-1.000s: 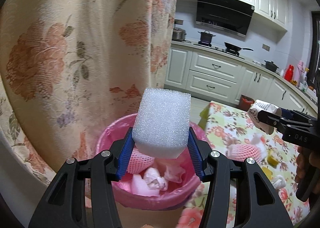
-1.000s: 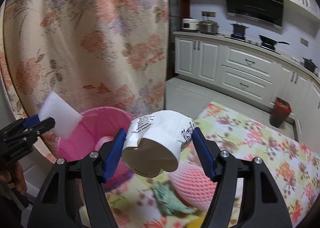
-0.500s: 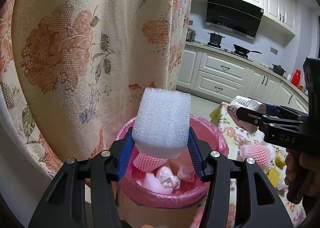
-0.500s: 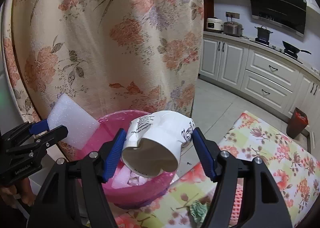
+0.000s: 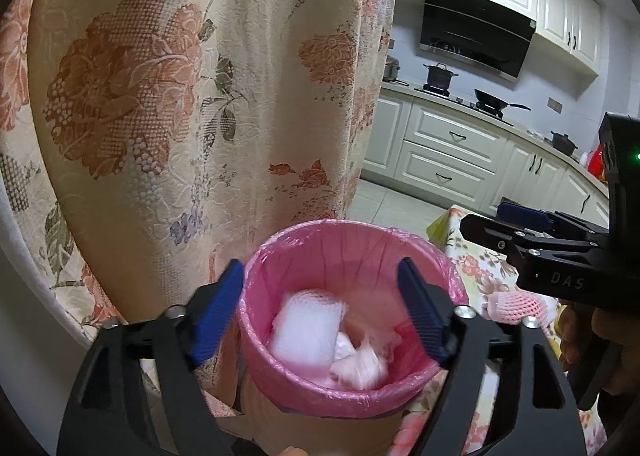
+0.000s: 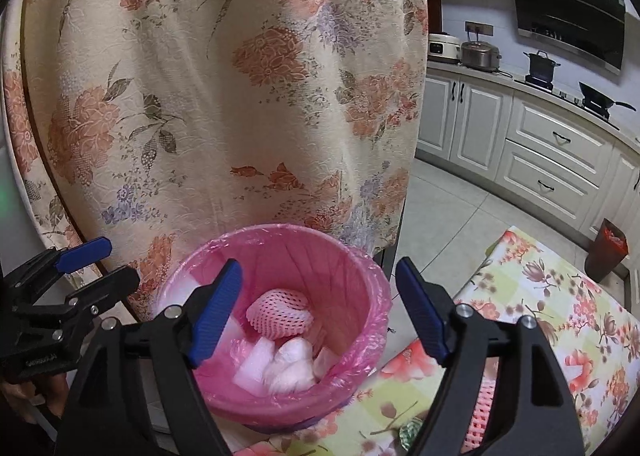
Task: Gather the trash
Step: 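Move both tools back over the table toward the remaining trash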
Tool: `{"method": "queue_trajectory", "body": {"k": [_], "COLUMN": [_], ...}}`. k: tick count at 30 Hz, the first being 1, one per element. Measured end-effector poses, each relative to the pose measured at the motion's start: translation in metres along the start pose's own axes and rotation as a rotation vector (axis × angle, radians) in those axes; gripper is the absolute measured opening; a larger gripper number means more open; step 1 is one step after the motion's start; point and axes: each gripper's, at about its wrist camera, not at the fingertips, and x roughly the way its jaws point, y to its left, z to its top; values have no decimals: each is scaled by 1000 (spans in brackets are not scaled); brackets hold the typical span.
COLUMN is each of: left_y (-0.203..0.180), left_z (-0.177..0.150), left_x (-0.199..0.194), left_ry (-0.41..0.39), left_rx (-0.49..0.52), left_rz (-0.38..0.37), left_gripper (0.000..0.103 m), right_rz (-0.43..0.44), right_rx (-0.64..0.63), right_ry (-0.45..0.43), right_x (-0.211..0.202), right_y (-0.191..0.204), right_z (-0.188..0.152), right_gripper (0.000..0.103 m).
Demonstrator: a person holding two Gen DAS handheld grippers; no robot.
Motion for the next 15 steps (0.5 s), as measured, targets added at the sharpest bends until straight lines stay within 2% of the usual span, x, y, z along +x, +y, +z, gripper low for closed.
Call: {"method": "queue_trajectory", "body": {"k": [7, 15], "left_y": [-16, -46], "left_z": [-3, -10], "left_x": [-2, -2], "left_ry": [1, 7], "left_rx": [21, 55], "left_rz": [-32, -90], "left_gripper": [76, 76], "right_rz": [-64, -189], "right_rx": [31, 101], "right_ry": [-10, -5], "right_x": [-20, -68], "right_y": [-27, -82], "right_z": [-14, -57], "right_gripper": [77, 78]}}
